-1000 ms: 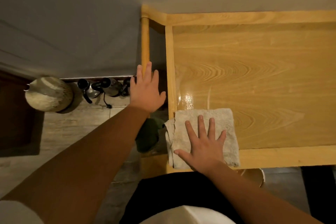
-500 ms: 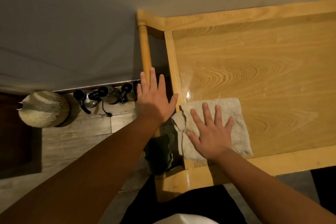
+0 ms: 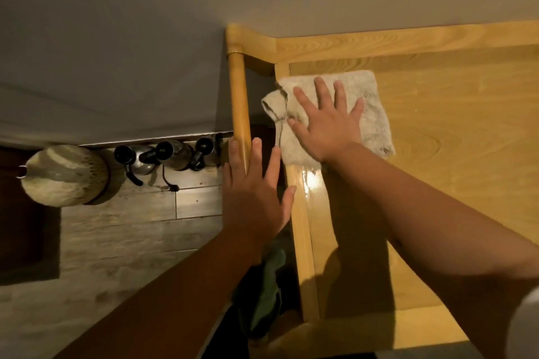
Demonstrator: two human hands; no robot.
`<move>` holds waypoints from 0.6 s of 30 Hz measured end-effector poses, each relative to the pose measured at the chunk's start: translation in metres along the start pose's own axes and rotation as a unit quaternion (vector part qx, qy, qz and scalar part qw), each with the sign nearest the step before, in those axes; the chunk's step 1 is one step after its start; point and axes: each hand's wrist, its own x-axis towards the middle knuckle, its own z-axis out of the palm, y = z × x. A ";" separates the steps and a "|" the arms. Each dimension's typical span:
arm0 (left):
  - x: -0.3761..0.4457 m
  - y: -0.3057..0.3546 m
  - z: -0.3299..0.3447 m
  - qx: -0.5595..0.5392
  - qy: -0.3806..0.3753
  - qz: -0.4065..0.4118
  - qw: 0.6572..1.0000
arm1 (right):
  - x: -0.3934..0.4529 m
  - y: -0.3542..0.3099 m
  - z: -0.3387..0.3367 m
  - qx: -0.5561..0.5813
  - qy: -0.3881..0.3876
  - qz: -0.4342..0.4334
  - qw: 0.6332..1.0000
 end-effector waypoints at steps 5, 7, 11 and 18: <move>0.002 0.000 0.001 0.019 -0.033 -0.002 0.999 | 0.071 0.000 -0.015 0.002 0.026 0.025 0.999; 0.002 -0.001 0.001 0.021 -0.042 -0.006 0.999 | 0.093 -0.001 -0.023 0.003 0.028 0.030 0.999; 0.005 0.000 -0.003 0.013 -0.056 -0.012 0.998 | 0.108 -0.001 -0.028 -0.010 0.045 0.032 0.998; 0.000 0.003 -0.008 -0.001 -0.062 -0.020 0.998 | 0.082 -0.005 -0.024 -0.027 0.031 0.022 0.999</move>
